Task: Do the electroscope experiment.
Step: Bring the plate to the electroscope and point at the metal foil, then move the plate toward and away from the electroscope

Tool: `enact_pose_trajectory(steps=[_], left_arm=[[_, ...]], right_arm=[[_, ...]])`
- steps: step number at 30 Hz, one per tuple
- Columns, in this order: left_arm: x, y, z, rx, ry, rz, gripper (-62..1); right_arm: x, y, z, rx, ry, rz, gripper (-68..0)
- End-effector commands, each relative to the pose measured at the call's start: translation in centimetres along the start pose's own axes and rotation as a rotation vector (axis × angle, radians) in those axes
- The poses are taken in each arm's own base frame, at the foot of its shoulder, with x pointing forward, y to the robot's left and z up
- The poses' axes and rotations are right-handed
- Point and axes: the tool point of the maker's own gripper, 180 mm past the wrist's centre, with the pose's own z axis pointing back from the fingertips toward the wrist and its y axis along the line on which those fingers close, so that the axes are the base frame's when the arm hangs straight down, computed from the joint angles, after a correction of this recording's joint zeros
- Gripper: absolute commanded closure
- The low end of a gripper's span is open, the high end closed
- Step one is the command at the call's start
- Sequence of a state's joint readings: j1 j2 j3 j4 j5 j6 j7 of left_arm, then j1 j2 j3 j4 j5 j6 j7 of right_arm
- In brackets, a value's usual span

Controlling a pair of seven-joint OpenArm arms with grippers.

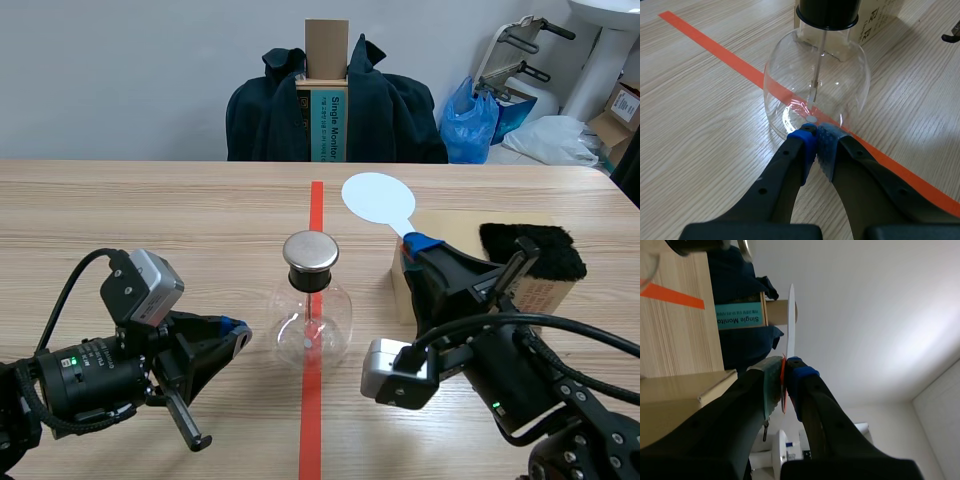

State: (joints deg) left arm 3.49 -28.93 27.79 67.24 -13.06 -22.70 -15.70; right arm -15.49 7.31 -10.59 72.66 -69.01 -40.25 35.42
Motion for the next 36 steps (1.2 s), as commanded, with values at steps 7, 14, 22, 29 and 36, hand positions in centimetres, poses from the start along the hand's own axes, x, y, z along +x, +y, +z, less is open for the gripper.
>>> enact_pose_trajectory(steps=[7,14,22,29,36], left_arm=[[1.3,0.4,-0.2,0.017,-0.039,-0.012,-1.8],[1.3,0.4,-0.2,0.017,-0.039,-0.012,-1.8],[1.3,0.4,-0.2,0.017,-0.039,-0.012,-1.8],[1.3,0.4,-0.2,0.017,-0.039,-0.012,-1.8],[1.3,0.4,-0.2,0.017,-0.039,-0.012,-1.8]], right_arm=[[1.3,-0.6,0.1,-0.019,-0.099,0.020,-0.9],[3.2,-0.6,0.4,-0.015,-0.207,0.018,-0.9],[4.5,-0.5,0.7,-0.011,-0.274,0.014,-0.9],[4.7,-0.3,0.8,0.002,-0.288,0.003,-0.9],[4.7,-0.2,0.8,0.004,-0.288,0.001,-0.9]])
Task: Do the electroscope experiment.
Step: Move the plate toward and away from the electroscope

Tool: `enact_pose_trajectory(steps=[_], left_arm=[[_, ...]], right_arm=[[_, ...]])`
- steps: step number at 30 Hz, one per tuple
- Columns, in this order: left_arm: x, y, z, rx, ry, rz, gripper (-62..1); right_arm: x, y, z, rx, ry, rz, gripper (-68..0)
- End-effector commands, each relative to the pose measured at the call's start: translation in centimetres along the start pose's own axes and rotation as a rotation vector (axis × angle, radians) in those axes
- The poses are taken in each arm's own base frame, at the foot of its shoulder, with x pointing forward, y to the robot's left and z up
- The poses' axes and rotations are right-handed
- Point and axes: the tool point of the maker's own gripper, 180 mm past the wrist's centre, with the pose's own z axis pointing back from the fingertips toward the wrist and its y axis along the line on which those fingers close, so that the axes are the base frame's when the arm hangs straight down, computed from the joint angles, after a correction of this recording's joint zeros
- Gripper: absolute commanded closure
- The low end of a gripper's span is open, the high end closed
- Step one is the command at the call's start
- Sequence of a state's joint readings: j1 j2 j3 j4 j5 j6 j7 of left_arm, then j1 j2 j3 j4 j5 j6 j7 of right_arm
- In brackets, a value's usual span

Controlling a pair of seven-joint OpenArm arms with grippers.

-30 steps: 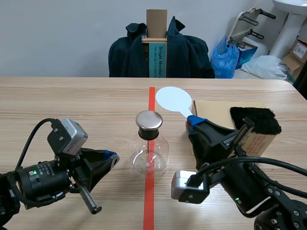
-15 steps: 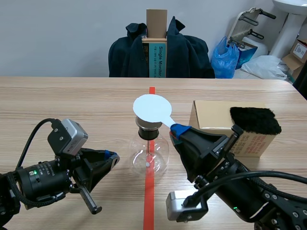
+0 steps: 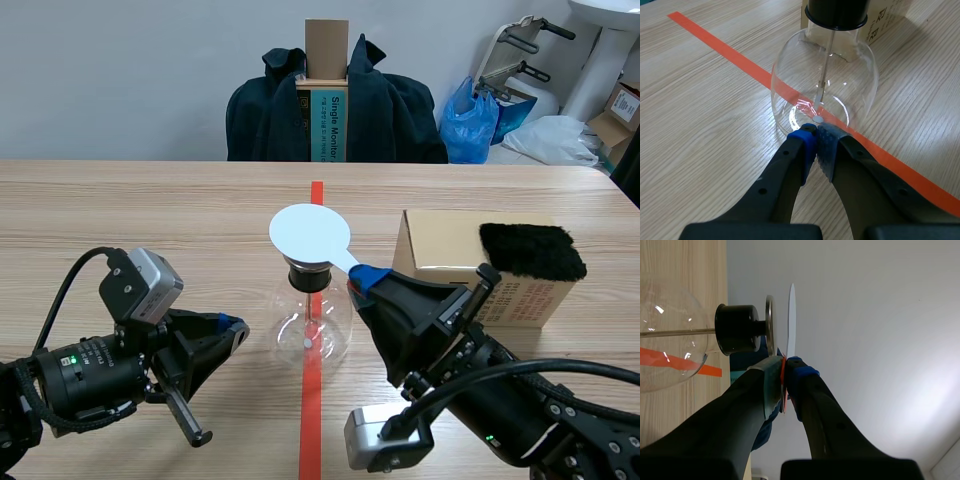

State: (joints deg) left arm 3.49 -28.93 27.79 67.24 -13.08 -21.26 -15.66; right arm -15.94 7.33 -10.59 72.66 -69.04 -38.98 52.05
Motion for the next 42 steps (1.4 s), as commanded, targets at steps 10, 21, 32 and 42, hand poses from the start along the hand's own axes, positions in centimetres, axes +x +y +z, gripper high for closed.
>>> enact_pose_trajectory(steps=[10,21,32,42], left_arm=[[1.3,0.0,-0.2,-0.007,-0.040,-0.004,-1.8],[1.3,0.0,-0.2,-0.007,-0.040,-0.004,-1.9],[1.3,0.0,-0.2,-0.007,-0.040,-0.004,-1.9],[1.3,0.0,-0.2,-0.007,-0.040,-0.004,-1.9]], right_arm=[[-3.9,-0.8,0.3,-0.021,0.186,0.025,-0.9],[-7.7,-0.8,1.6,-0.016,0.399,0.030,-0.9],[-5.5,-0.7,1.0,-0.009,0.258,0.035,-0.9],[-1.2,-0.6,0.3,-0.005,0.021,0.035,-0.9]])
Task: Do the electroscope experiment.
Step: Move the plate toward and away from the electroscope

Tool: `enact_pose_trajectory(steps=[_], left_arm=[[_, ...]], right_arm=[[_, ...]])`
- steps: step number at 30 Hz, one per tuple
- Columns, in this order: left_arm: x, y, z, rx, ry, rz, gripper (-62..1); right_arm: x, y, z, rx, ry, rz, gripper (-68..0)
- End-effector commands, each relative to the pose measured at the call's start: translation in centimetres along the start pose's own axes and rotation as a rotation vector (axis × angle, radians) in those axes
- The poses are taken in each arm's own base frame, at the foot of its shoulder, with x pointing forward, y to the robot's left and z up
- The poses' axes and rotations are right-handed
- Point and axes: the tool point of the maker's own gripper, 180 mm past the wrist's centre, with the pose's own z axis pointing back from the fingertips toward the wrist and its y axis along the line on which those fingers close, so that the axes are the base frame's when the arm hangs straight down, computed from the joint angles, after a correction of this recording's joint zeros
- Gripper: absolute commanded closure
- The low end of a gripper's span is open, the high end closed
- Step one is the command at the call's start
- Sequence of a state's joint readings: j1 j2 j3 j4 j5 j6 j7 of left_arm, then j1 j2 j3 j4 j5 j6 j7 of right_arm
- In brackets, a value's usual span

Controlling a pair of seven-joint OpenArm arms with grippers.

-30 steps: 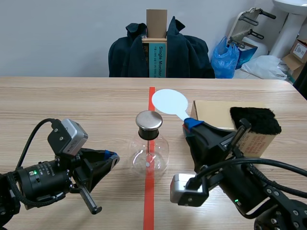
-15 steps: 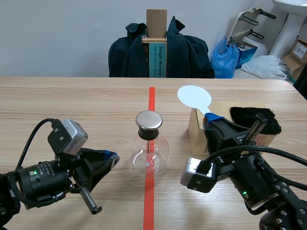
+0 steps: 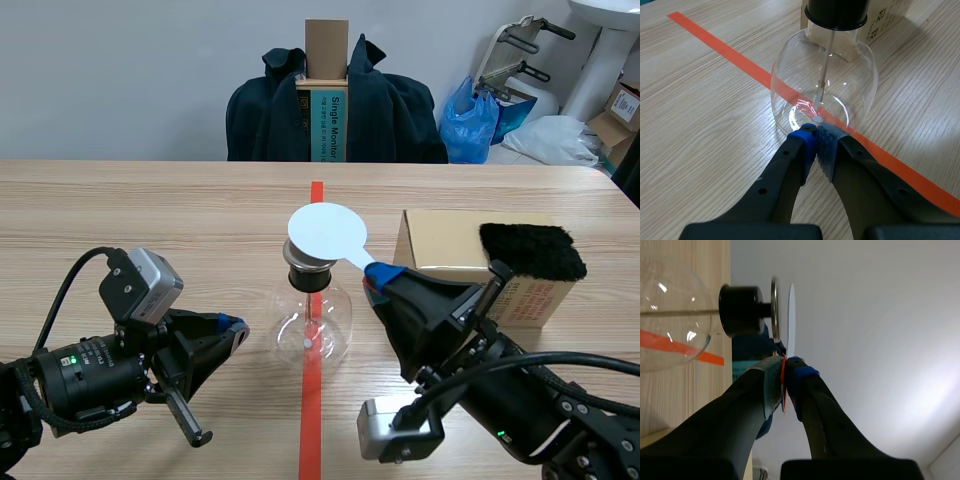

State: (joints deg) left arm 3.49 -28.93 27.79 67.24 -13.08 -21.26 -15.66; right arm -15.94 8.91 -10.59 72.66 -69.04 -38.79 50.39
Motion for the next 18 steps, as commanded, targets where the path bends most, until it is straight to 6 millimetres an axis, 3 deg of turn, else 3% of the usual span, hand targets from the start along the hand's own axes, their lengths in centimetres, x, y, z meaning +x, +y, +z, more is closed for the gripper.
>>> enact_pose_trajectory(steps=[1,18], left_arm=[[1.3,0.0,-0.2,-0.007,-0.040,-0.004,-1.9],[1.3,0.0,-0.2,-0.007,-0.040,-0.004,-1.9]], right_arm=[[-0.2,-0.8,-0.2,-0.027,-0.013,0.022,-0.9],[0.9,-0.8,-0.1,-0.026,-0.072,0.023,-0.9]])
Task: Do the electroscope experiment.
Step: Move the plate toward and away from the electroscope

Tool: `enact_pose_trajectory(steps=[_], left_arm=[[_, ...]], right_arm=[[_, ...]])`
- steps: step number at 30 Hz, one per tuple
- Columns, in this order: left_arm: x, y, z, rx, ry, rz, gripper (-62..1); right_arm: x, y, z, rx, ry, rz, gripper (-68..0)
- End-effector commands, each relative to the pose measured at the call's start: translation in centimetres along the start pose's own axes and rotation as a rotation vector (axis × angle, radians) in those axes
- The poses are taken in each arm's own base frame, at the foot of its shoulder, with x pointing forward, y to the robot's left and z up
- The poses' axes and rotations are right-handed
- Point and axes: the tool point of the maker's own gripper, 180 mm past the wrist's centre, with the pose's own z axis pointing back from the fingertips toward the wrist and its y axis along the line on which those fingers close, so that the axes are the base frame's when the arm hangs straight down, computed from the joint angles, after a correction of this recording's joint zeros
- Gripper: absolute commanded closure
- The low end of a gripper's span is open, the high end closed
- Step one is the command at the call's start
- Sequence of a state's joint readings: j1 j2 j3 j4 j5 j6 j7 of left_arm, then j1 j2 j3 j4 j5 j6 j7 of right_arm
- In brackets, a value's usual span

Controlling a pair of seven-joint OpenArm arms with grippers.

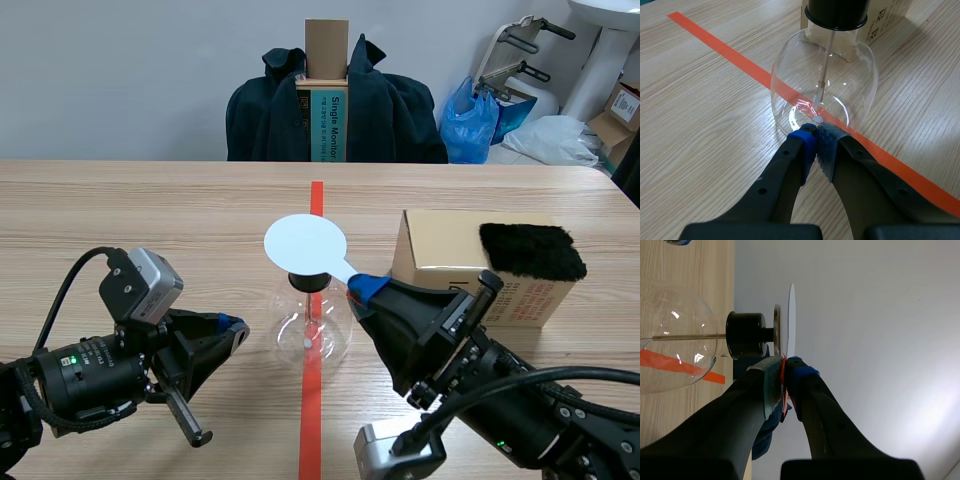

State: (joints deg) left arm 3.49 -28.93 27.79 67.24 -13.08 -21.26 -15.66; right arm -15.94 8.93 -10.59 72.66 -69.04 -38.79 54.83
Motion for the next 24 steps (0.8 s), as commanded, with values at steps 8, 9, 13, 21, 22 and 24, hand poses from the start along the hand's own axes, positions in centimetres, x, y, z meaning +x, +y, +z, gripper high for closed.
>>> enact_pose_trajectory(steps=[8,9,13,21,22,24], left_arm=[[1.3,0.0,-0.2,-0.007,-0.040,-0.004,-1.9],[1.3,0.0,-0.2,-0.007,-0.040,-0.004,-1.9],[1.3,0.0,-0.2,-0.007,-0.040,-0.004,-1.9],[1.3,0.0,-0.2,-0.007,-0.040,-0.004,-1.9],[1.3,0.0,-0.2,-0.007,-0.040,-0.004,-1.9],[1.3,0.0,-0.2,-0.007,-0.040,-0.004,-1.9]], right_arm=[[-1.8,-0.9,-0.1,-0.026,0.077,0.023,-0.9],[-2.2,-0.9,-0.1,-0.027,0.098,0.022,-0.9],[-4.5,-0.9,0.3,-0.028,0.232,0.021,-0.9],[-8.6,-1.0,1.8,-0.031,0.472,0.018,-0.9],[-8.9,-1.0,2.0,-0.031,0.492,0.017,-0.9],[-9.3,-1.0,2.2,-0.031,0.517,0.017,-0.9]])
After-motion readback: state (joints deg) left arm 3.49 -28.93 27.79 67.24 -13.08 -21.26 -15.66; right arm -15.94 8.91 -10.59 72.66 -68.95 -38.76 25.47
